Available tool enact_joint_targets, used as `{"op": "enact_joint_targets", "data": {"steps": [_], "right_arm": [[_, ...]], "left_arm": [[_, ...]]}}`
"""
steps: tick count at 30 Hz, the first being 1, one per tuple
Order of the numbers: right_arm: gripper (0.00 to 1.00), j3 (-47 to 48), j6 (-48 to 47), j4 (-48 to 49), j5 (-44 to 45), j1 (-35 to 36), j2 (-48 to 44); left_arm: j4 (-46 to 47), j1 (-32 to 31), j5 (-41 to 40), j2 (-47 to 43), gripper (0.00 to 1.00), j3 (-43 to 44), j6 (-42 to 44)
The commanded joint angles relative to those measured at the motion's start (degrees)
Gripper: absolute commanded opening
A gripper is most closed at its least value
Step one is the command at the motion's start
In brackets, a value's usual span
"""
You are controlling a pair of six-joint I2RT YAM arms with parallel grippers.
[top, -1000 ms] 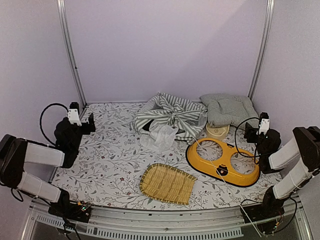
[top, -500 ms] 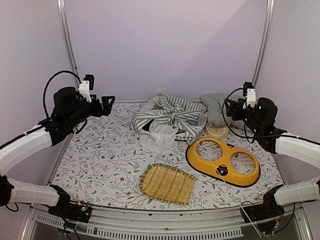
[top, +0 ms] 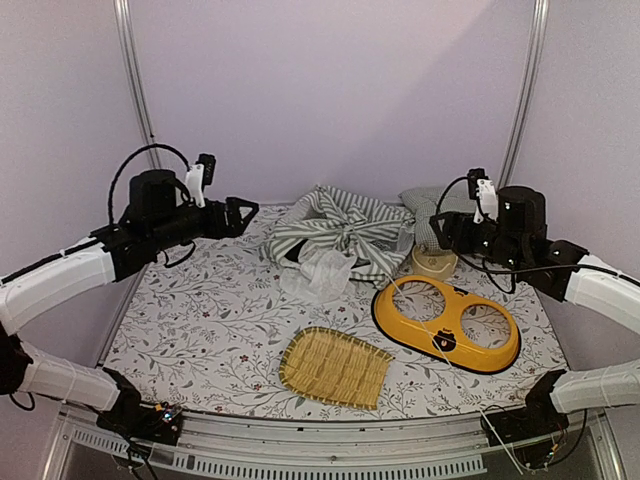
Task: Set up the pet tent
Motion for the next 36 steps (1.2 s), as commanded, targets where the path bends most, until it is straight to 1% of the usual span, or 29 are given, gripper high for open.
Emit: {"op": "enact_joint_targets", "data": {"steps": [1,4,6,9,12,16,18,24,27,31,35,36], "right_arm": [[0.99,-1.03,5.96,-5.72,-9.75,-0.34,-2.99],[0.99,-2.83,8.01,-8.07,-16.09,-0.27,-3.27],[0.99,-3.3,8.64,-11.62,-18.03,-0.21,-2.23],[0.99,-4.9,9.95,-15.72,-19.14,0.82,-1.42],[0.99,-8.45,12.02,-15.8,-19.45,2.63,-2.52],[1.0,-13.49,16.09,-15.15,-18.92,5.66,-4.26],[0.98,-15.26,17.38,-15.34,-18.91,7.46,-4.65],[0.96,-18.24,20.58,-15.86,-17.52,11.11,-5.68],[0.94,-18.74,21.1,-16.56,-17.5,11.52,-6.05],[0.9,-18.88,21.25,-17.29,-17.68,11.74,-6.36],[0.86,-17.67,19.63,-17.46,-17.84,11.92,-4.7],[0.85,-17.1,19.33,-17.7,-17.66,12.1,-3.96]], "left_arm": [[4.49,-7.85,1.06,6.06,0.99,-2.79,-4.31],[7.81,-14.51,-1.47,11.02,0.99,-2.4,-5.73],[8.41,-17.21,-2.31,15.36,0.97,-0.42,-6.38],[8.61,-19.85,-2.88,22.15,0.94,3.5,-6.86],[8.95,-21.5,-2.29,29.38,0.92,8.5,-6.77],[8.45,-23.37,-2.06,38.2,0.87,16.19,-6.65],[8.61,-24.15,-2.42,41.9,0.84,19.75,-6.76],[8.7,-24.88,-2.46,50.23,0.77,26.87,-7.76],[8.06,-25.13,-1.0,53.18,0.71,30.01,-8.59],[7.85,-25.62,-1.28,55.6,0.66,32.08,-10.21],[9.05,-25.59,-0.32,57.48,0.61,33.98,-11.5],[9.22,-25.63,0.09,57.86,0.58,34.55,-11.6]]}}
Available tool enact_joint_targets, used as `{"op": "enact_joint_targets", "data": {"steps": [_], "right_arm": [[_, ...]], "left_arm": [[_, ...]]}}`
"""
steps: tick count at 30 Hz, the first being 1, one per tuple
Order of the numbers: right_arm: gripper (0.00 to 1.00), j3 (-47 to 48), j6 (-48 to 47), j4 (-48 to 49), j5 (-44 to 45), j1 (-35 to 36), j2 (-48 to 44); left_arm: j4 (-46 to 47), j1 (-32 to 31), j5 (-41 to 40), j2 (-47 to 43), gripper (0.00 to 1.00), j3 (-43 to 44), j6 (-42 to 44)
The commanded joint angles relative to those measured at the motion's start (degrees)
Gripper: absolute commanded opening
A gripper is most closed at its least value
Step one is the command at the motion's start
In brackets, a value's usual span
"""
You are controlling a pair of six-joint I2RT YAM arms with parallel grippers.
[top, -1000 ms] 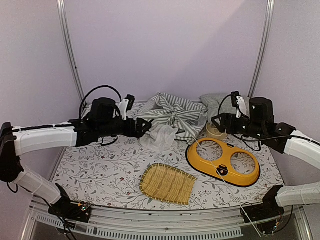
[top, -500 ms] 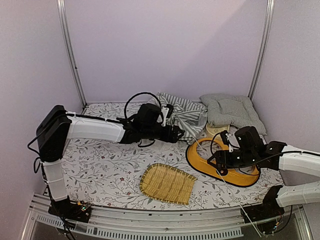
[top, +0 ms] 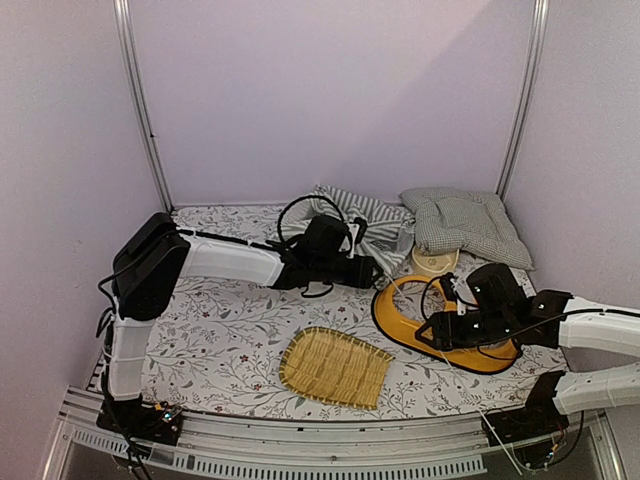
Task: Set up the pet tent
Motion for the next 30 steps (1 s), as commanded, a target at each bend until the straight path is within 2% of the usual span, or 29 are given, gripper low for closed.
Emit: {"op": "enact_joint_targets", "data": {"steps": [1,5,8,9,16,21,25,30], "right_arm": [[0.84,1.8,-1.65,-1.14,0.69,0.88,1.95],[0.79,3.19,-2.76,-0.94,0.57,1.51,3.96],[0.72,4.5,-3.63,-0.98,0.46,1.82,5.38],[0.69,5.3,-4.08,-1.17,0.51,1.97,6.15],[0.42,12.51,-6.61,-0.47,-0.47,3.94,11.88],[0.12,17.7,-7.0,3.21,-1.39,6.76,18.48],[0.0,22.38,-7.01,7.18,-2.22,8.44,24.57],[0.0,26.85,-6.36,12.25,-3.87,9.93,31.8]], "left_arm": [[1.75,-0.84,1.9,1.91,0.55,3.49,-1.63],[1.58,-0.75,2.7,2.07,0.29,4.1,-2.11],[1.18,-0.63,2.37,1.24,0.03,3.47,-2.71],[0.96,-0.46,2.18,0.71,0.0,3.05,-2.96],[1.61,1.74,1.16,-8.32,0.0,-4.78,-3.57],[-1.86,4.18,-1.29,-17.19,0.0,-9.49,-0.74],[-4.07,6.02,-3.7,-22.43,0.0,-13.89,1.23],[-5.44,8.59,-4.06,-25.56,0.0,-19.03,1.86]]}}
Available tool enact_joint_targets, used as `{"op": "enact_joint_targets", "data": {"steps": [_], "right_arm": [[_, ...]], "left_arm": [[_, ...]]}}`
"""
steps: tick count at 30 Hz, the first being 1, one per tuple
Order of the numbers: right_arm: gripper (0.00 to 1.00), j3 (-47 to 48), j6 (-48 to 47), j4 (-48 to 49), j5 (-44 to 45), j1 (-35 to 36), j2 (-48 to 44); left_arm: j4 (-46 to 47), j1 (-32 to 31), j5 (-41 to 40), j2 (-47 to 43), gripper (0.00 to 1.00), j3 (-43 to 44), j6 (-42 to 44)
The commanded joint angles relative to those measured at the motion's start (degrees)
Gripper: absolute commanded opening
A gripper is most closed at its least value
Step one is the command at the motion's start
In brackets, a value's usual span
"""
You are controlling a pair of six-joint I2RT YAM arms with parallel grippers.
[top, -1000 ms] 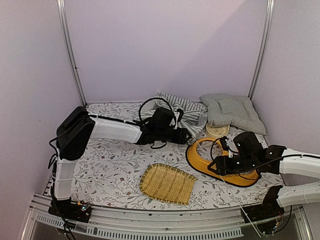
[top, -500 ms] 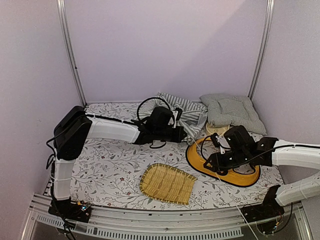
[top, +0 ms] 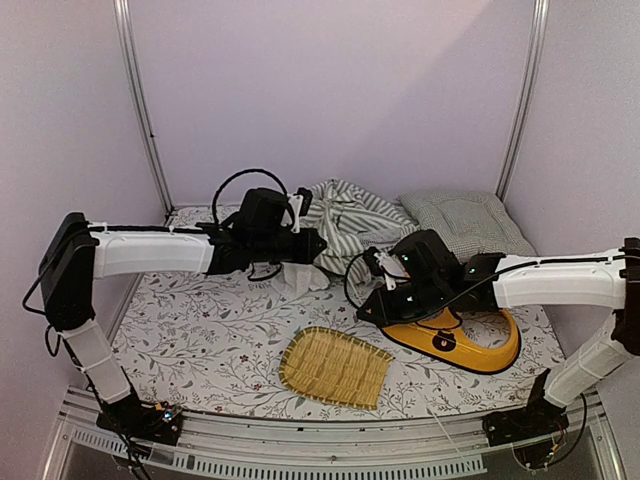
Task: Set up the pet tent
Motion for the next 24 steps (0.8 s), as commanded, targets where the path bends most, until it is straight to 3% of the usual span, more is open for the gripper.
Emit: {"op": "enact_joint_targets", "data": {"steps": [1,5,15,20,24], "right_arm": [[0.0,3.93,-0.03,5.86,-1.3,1.23,5.75],[0.0,5.97,0.63,7.24,-2.02,1.56,9.81],[0.38,3.68,0.82,1.49,0.16,1.59,8.21],[0.6,-1.06,2.06,-2.57,0.43,2.12,2.4],[0.71,-4.07,4.0,-6.91,0.69,4.31,-2.76]], "left_arm": [[-1.76,2.65,-1.13,-2.79,0.0,-4.2,1.59],[-0.55,3.48,1.02,-3.09,0.0,-6.94,0.92],[1.33,5.1,4.21,0.32,0.0,-10.2,-1.5],[2.22,5.33,5.15,1.25,0.0,-10.41,-1.68],[2.55,5.39,5.95,1.92,0.0,-10.09,-1.77]]}}
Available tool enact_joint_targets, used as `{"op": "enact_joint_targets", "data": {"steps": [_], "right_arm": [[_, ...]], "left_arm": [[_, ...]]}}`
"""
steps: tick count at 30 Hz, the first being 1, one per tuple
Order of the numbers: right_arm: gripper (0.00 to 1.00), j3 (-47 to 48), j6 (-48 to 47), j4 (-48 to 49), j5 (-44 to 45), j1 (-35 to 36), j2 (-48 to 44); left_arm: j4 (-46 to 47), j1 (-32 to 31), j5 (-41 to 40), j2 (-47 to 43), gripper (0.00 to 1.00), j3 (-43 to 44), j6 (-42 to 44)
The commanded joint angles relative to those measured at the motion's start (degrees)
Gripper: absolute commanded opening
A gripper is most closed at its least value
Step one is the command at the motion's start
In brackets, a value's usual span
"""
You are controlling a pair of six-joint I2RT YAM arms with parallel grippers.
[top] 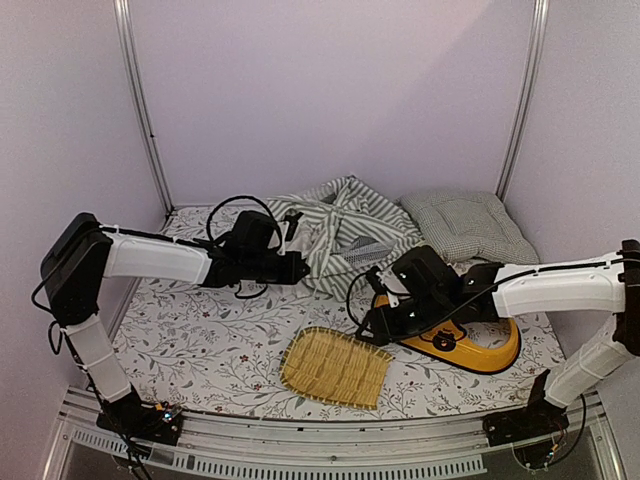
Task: Set up the pet tent
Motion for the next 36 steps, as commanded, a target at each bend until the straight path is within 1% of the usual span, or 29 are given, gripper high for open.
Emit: {"op": "enact_joint_targets", "data": {"steps": [1,3,7,9,10,13,16,17,19,20,22,23,27,30,33,36], "right_arm": [[0.73,-3.16,3.04,-6.77,1.26,3.22,-6.23],[0.76,-4.66,5.22,-8.52,1.11,5.98,-8.37],[0.78,-6.22,11.38,-10.05,1.91,12.16,-11.39],[0.78,-6.54,14.3,-9.94,2.91,14.47,-11.91],[0.78,-6.82,15.41,-9.63,3.23,15.09,-12.04],[0.78,-8.94,17.32,-8.19,4.13,15.43,-12.56],[0.81,-9.41,18.07,-7.62,5.99,15.36,-13.55],[0.83,-9.47,18.12,-7.8,7.05,15.42,-13.99],[0.87,-9.75,18.41,-8.13,9.05,15.3,-15.32],[0.94,-10.18,18.67,-8.25,9.9,15.27,-16.2],[0.97,-11.36,19.49,-8.51,11.21,15.16,-18.08],[1.0,-12.04,19.95,-8.68,11.49,15.11,-19.22],[0.99,-15.75,22.59,-8.51,8.32,15.14,-23.18],[0.99,-19.07,25.33,-7.61,6.22,16.36,-24.23],[0.99,-19.71,28.74,-9.16,8.65,19.16,-24.59],[0.99,-21.47,31.41,-8.38,10.17,20.15,-26.13]], "left_arm": [[0.47,0.94,1.11,1.02,0.0,-0.4,-0.31],[0.72,0.99,1.42,1.11,0.0,-0.31,-0.38],[1.45,0.93,2.92,1.18,0.0,-0.22,-0.94],[1.51,0.85,3.76,1.14,0.05,-0.13,-1.18],[1.49,0.83,4.1,0.87,0.09,-0.25,-1.14],[0.26,0.54,4.19,-0.99,0.27,-1.07,-1.06],[-1.9,0.05,3.46,-4.95,0.42,-3.42,-0.84],[-2.43,-0.14,3.23,-6.71,0.48,-4.66,-0.81],[-3.32,-0.82,3.23,-10.28,0.55,-7.64,-0.81],[-3.61,-1.29,3.52,-12.62,0.57,-9.08,-0.85],[-4.12,-3.14,4.62,-15.61,0.6,-11.53,-1.36],[-4.21,-4.16,4.94,-16.86,0.61,-12.55,-1.69],[-3.05,-8.77,7.56,-18.91,0.66,-14.12,-3.58],[-1.36,-11.81,9.58,-17.11,0.67,-12.96,-4.76],[1.38,-14.13,12.88,-12.93,0.67,-11.13,-6.78],[4.52,-16.54,16.26,-8.02,0.65,-9.02,-8.75]]}}
